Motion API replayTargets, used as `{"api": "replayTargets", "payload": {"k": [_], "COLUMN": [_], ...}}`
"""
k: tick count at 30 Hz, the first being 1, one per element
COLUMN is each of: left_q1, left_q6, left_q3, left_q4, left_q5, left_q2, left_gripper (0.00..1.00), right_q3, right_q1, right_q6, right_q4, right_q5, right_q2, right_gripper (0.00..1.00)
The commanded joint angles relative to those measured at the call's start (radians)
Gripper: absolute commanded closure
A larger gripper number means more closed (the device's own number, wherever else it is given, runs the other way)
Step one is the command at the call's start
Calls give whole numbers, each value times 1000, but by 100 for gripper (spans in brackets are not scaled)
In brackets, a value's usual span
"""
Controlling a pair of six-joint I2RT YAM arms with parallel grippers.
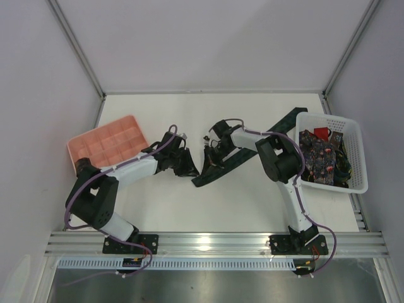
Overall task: Roll the ties
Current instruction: Roll the tie
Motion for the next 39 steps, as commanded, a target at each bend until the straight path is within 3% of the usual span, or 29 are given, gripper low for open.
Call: {"api": "replayTargets", "payload": {"k": [1,11,18,20,24,29,39], "left_q1": [3,14,26,26,26,24,14], "left_q6": [-27,-31,-98,-136,-207,-349,-406], "left_q3": [-12,-2,-3,-20,-42,-130,-177], "left_q4": [-7,-66,-104,-83,-44,65,201], "left_q5": [13,2,75,109,134,118,77], "left_q2": [14,5,11,13,43,33,71], "left_gripper": [79,78,60,53,46,45,40], "right_q3": [-3,-18,-32,-34,-61,-101,-109], "right_q1": [-2,-2,-2,-5,-17,-23,-23], "right_q6": [-10,-51,-62,-63,-46,-22,-22], "right_q4": [10,-32,-24,-19,11,60,77], "right_q5": [71,83,124,147,144,117,100], "right_q2": [-72,-84,-75,-80,-84,-90,-74], "right_gripper": [98,96,96,97,97,97,98]}}
